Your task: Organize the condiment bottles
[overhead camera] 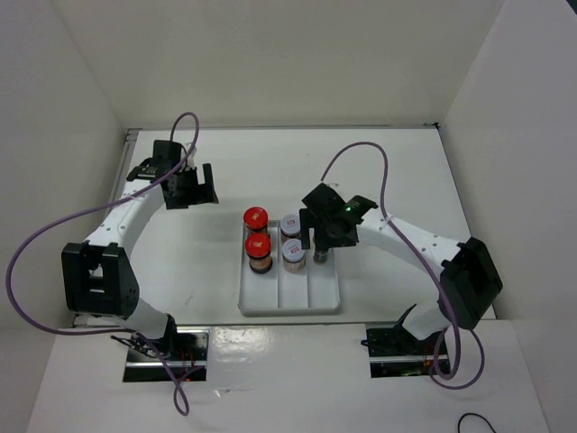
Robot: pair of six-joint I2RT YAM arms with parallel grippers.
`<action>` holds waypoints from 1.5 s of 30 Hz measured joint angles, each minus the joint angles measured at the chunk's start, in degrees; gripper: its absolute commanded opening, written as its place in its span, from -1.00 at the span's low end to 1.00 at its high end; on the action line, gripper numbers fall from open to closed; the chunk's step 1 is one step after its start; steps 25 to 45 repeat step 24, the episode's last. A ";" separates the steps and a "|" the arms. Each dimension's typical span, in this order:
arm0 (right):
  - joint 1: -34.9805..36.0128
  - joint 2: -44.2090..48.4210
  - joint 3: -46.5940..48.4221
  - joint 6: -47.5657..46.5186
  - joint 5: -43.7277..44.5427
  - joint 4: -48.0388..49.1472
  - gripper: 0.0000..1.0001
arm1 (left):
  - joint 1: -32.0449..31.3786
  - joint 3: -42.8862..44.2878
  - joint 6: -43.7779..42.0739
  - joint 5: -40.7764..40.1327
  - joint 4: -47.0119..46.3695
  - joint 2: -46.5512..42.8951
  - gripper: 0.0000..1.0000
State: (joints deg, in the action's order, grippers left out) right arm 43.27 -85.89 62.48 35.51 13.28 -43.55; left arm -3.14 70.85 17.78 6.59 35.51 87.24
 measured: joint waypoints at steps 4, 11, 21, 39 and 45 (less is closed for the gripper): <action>0.20 4.76 4.76 -0.46 -1.77 -1.62 0.97 | 0.00 0.00 0.00 0.39 0.00 -0.02 1.00; 0.52 15.82 12.37 -1.53 -0.55 -1.36 0.97 | 0.00 0.00 0.00 0.79 0.02 -0.17 1.00; -13.66 14.80 16.68 -9.75 3.56 3.67 0.97 | -0.04 0.00 0.20 1.18 -0.02 -2.73 1.00; -19.06 14.84 16.65 -11.76 2.38 7.15 0.97 | -0.04 0.00 0.31 1.16 -0.09 -4.46 1.00; -19.06 14.84 16.65 -11.76 2.38 7.15 0.97 | -0.04 0.00 0.31 1.16 -0.09 -4.46 1.00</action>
